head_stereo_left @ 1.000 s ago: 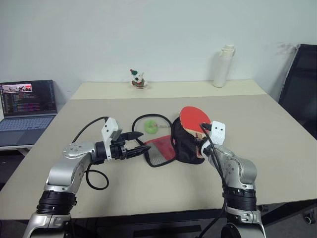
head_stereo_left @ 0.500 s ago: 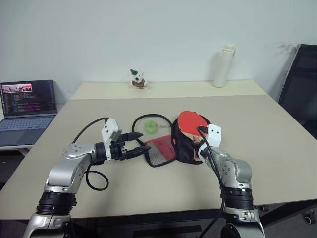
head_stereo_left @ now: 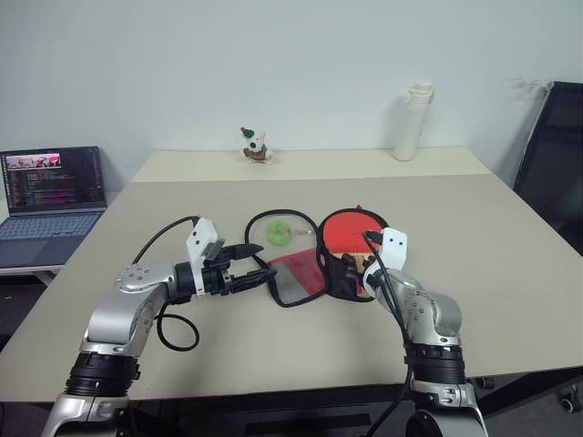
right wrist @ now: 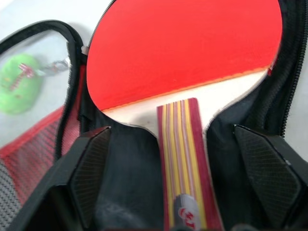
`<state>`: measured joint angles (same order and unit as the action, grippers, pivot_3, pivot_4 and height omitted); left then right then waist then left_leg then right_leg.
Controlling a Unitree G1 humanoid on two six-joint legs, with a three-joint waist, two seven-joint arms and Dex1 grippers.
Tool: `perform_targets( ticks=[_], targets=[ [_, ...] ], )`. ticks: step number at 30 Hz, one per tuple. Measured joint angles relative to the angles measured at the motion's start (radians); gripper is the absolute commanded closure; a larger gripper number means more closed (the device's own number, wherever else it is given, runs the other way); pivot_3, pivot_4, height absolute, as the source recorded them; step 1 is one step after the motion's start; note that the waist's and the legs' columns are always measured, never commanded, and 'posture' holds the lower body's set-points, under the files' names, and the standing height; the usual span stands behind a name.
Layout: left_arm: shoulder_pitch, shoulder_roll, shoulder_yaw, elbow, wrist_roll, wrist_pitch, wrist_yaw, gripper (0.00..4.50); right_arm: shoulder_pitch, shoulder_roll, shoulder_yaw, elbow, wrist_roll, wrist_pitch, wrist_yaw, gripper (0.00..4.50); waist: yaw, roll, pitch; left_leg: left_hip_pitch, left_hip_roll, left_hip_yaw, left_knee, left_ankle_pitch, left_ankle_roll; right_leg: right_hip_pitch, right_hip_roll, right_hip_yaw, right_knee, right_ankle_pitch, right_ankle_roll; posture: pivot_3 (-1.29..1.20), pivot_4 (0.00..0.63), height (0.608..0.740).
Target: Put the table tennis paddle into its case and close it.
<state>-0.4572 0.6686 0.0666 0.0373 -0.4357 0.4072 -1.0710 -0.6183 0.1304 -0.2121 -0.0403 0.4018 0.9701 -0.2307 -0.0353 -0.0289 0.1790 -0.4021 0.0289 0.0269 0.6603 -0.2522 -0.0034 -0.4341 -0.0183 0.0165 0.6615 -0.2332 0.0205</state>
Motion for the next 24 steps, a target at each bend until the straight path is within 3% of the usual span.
perform_targets(
  ticks=[5, 7, 11, 14, 18, 22, 24],
  targets=[
    [0.018, 0.005, 0.000, 0.006, 0.011, -0.003, 0.012, 0.86, 0.008, -0.047, 0.050, -0.165, 0.109, 0.061, 0.132, 0.04, 0.000, 0.000, 0.000, 0.000, 0.000, 0.000, 0.000, 0.000, 0.000, 0.000, 0.000, 0.000, 0.000, 0.000, 0.000, 0.00, 0.150, 0.740],
    [0.021, 0.007, 0.000, 0.015, 0.016, -0.004, 0.013, 0.86, 0.013, -0.151, 0.110, -0.251, 0.171, 0.122, 0.244, 0.04, 0.000, 0.000, 0.000, 0.000, 0.000, 0.000, 0.000, 0.000, 0.000, 0.000, 0.000, 0.000, -0.001, 0.000, 0.000, 0.00, 0.150, 0.740],
    [0.025, 0.017, 0.004, 0.082, 0.039, -0.027, 0.016, 0.86, 0.026, -0.462, 0.151, -0.405, 0.280, 0.231, 0.467, 0.04, 0.008, 0.000, 0.000, 0.000, -0.001, -0.001, 0.001, 0.000, 0.000, 0.003, -0.001, -0.002, -0.003, 0.000, 0.001, 0.00, 0.150, 0.740],
    [0.014, 0.016, 0.000, 0.141, 0.073, -0.059, 0.029, 1.46, 0.031, -0.606, 0.143, -0.427, 0.312, 0.244, 0.574, 0.00, 0.007, -0.001, 0.000, 0.001, -0.001, -0.001, 0.001, 0.000, 0.000, 0.003, -0.001, -0.002, -0.003, 0.000, 0.001, 0.00, 0.150, 0.740],
    [-0.038, 0.015, -0.036, 0.252, 0.158, -0.110, 0.061, 2.99, 0.029, -0.713, 0.113, -0.436, 0.328, 0.240, 0.651, 0.00, 0.005, -0.001, 0.000, 0.001, 0.000, -0.001, 0.000, 0.000, 0.000, 0.003, 0.000, -0.001, -0.003, 0.000, 0.001, 0.00, 0.150, 0.740],
    [-0.076, 0.003, -0.061, 0.357, 0.212, -0.131, 0.086, 4.39, 0.031, -0.749, 0.104, -0.438, 0.328, 0.234, 0.679, 0.00, 0.004, -0.001, 0.000, 0.000, 0.000, -0.001, 0.000, 0.000, 0.000, 0.003, 0.000, -0.001, -0.003, 0.000, 0.001, 0.00, 0.150, 0.740],
    [-0.095, -0.008, -0.066, 0.402, 0.230, -0.145, 0.096, 4.45, 0.035, -0.753, 0.105, -0.440, 0.328, 0.231, 0.689, 0.00, 0.006, -0.002, 0.001, 0.000, 0.000, -0.001, 0.000, 0.000, 0.000, 0.003, 0.000, -0.001, -0.003, 0.000, 0.001, 0.00, 0.150, 0.740]
  ],
)
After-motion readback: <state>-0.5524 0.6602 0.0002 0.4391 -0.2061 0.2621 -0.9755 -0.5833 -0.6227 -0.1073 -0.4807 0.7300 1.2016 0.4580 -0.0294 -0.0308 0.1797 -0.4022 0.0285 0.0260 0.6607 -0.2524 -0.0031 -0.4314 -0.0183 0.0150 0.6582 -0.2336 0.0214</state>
